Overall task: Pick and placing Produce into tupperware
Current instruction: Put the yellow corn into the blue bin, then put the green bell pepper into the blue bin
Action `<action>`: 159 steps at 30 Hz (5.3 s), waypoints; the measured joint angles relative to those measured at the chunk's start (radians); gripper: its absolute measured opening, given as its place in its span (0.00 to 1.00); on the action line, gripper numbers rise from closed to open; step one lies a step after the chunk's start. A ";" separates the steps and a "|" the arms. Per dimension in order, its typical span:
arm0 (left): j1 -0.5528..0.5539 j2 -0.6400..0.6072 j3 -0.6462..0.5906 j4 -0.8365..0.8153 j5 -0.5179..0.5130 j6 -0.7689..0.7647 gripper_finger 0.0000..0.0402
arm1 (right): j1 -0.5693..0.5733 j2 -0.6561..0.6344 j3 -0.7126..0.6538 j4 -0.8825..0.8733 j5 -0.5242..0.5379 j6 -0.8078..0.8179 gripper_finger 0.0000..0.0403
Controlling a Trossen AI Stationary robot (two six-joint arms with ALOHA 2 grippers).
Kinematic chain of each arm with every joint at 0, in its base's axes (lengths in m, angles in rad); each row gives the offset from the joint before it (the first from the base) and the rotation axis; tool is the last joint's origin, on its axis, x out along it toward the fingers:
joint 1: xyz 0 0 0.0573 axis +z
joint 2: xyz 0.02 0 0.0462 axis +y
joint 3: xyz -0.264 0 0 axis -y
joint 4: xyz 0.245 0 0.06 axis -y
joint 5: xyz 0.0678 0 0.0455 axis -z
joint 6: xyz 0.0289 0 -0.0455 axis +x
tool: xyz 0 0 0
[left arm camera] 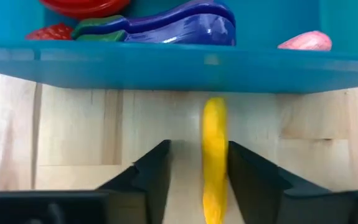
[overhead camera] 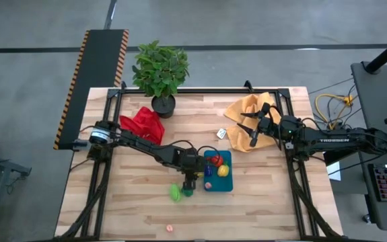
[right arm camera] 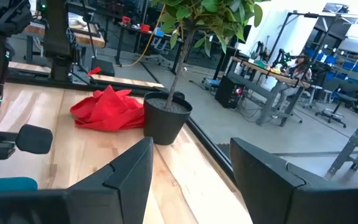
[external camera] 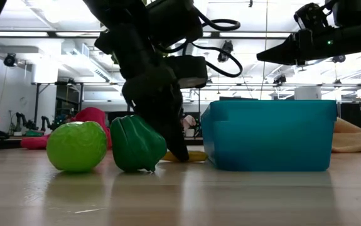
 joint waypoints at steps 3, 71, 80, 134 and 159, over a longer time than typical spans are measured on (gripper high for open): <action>0.001 0.000 0.000 -0.003 -0.002 0.021 0.22 | 0.000 0.000 0.000 0.000 0.000 0.001 0.51; 0.052 -0.051 0.045 0.262 -0.136 0.432 0.02 | -0.006 0.006 0.000 -0.013 0.028 -0.001 0.51; 0.052 -0.051 0.046 0.271 -0.117 0.397 0.13 | -0.006 0.006 0.000 -0.013 0.026 -0.001 0.51; -0.276 -0.368 0.023 -0.403 -0.109 -0.010 0.64 | -0.011 0.006 0.000 -0.012 0.025 0.010 0.51; -0.267 -0.362 -0.078 -0.258 -0.171 0.334 0.58 | -0.011 0.006 0.000 -0.013 0.025 0.010 0.51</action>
